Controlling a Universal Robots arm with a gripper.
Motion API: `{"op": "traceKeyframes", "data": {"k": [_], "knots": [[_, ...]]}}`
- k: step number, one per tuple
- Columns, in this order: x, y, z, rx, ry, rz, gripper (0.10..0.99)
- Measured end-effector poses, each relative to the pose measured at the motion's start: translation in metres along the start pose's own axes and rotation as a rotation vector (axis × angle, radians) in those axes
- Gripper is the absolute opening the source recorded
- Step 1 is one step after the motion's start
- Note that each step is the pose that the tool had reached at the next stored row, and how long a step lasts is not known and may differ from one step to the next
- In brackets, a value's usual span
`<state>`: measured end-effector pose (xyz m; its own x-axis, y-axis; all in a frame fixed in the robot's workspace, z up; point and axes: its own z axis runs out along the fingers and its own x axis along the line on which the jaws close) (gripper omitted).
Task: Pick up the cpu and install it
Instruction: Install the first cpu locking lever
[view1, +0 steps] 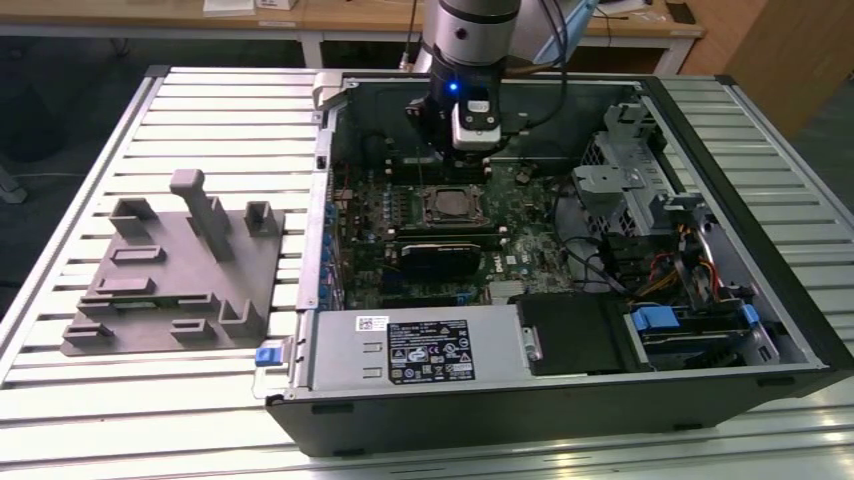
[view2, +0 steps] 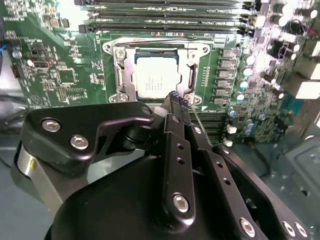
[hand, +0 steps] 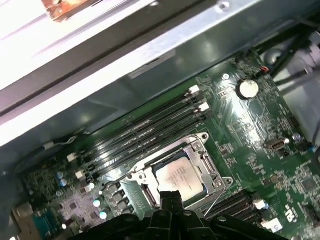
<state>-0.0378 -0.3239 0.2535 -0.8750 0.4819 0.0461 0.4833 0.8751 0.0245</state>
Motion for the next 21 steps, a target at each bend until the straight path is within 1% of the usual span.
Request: {"op": "traceKeyframes", "data": {"k": [15,21], "knots": [[0.0,0.0,0.0,0.008,0.004,-0.162,0.106],[0.0,0.0,0.0001,0.012,0.0063,-0.255,0.106]]}}
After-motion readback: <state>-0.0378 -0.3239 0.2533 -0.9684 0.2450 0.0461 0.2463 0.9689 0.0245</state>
